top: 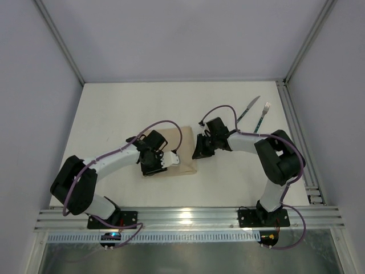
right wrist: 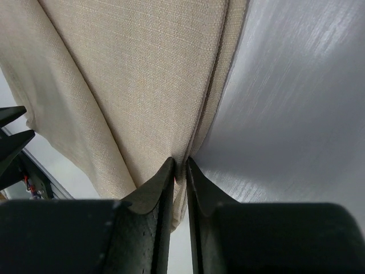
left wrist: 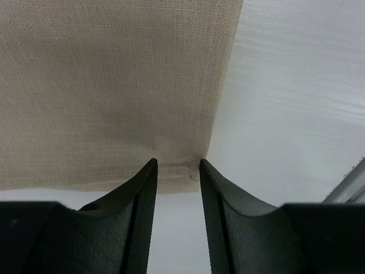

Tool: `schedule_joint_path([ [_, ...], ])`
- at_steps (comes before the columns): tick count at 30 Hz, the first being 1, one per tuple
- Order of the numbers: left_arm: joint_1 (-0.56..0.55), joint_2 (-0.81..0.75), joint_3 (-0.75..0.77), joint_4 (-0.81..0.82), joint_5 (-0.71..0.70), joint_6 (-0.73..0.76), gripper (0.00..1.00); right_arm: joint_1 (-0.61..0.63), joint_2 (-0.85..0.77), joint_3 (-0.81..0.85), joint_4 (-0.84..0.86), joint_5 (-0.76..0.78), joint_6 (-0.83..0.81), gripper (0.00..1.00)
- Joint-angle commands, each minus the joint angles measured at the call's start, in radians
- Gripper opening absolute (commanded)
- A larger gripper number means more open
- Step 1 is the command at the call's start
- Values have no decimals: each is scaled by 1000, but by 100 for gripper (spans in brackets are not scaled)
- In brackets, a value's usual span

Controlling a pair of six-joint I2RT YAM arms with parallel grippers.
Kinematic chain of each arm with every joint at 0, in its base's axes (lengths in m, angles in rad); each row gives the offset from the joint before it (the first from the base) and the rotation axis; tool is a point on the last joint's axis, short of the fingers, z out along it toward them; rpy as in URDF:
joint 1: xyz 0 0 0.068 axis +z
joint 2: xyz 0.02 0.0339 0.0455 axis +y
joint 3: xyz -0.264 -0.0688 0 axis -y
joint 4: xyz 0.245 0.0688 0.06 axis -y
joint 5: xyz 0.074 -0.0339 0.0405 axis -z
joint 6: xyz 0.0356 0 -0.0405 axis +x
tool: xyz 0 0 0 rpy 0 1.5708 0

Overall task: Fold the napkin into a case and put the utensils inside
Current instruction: Pick up the upper triangle-folded napkin from the center of the board.

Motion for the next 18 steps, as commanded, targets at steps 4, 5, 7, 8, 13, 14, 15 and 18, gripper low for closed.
schedule_joint_path([
  [4,-2,4,-26,15,10,11,34,1,28,-27,6,43,1,15],
  [5,-3,2,-26,9,19,14,35,0,27,-27,6,44,1,15],
  [7,-3,-11,-24,-8,31,19,39,1,25,-26,6,46,-1,14],
  [8,-2,-18,-23,-12,37,19,42,1,25,-26,5,47,-1,14],
  [13,-3,-19,-30,-8,27,25,43,0,23,-30,6,47,-2,12],
  [14,-3,-10,-34,3,13,22,42,0,23,-30,6,47,-2,12],
  [15,-3,-1,-34,9,5,22,40,1,23,-30,6,47,-2,11],
  [18,-3,19,-24,9,7,20,30,0,23,-30,6,49,-5,10],
])
